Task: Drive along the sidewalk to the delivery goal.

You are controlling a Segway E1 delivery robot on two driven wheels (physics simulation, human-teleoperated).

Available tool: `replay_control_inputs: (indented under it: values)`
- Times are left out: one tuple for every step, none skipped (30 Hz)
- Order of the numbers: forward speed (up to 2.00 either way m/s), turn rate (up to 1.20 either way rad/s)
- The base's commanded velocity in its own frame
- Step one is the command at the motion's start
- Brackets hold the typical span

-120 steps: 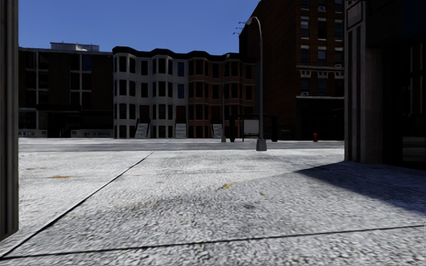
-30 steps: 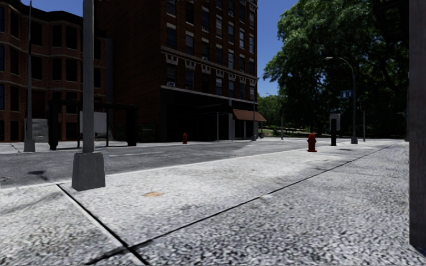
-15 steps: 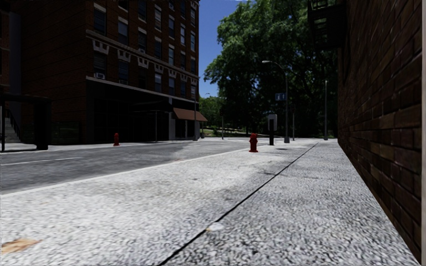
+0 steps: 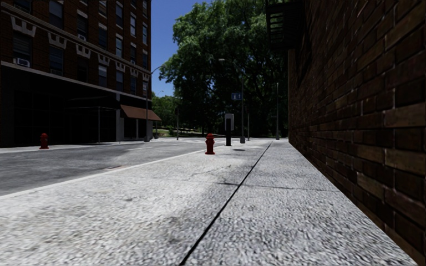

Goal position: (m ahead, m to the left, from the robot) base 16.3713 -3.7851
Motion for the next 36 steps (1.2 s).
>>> replay_control_inputs:
  values:
    - [2.00,0.00]
    - [2.00,0.00]
    - [2.00,0.00]
    - [2.00,0.00]
    - [2.00,0.00]
    - [2.00,0.00]
    - [2.00,-0.02]
    - [2.00,-0.02]
    - [2.00,-0.04]
    - [2.00,0.00]
    - [2.00,0.00]
    - [2.00,0.00]
    - [2.00,0.00]
    - [2.00,0.00]
    - [2.00,0.00]
    - [2.00,0.00]
    - [2.00,0.00]
    - [2.00,0.00]
    - [2.00,0.00]
    - [2.00,0.00]
    - [2.00,0.00]
    - [2.00,0.00]
    - [2.00,0.00]
    - [2.00,0.00]
    - [2.00,0.00]
    - [2.00,0.00]
    - [2.00,0.00]
    - [2.00,0.00]
    - [2.00,0.00]
    - [2.00,0.00]
    - [2.00,0.00]
    - [2.00,0.00]
    - [2.00,0.00]
    - [2.00,-0.03]
    - [2.00,-0.09]
    - [2.00,-0.14]
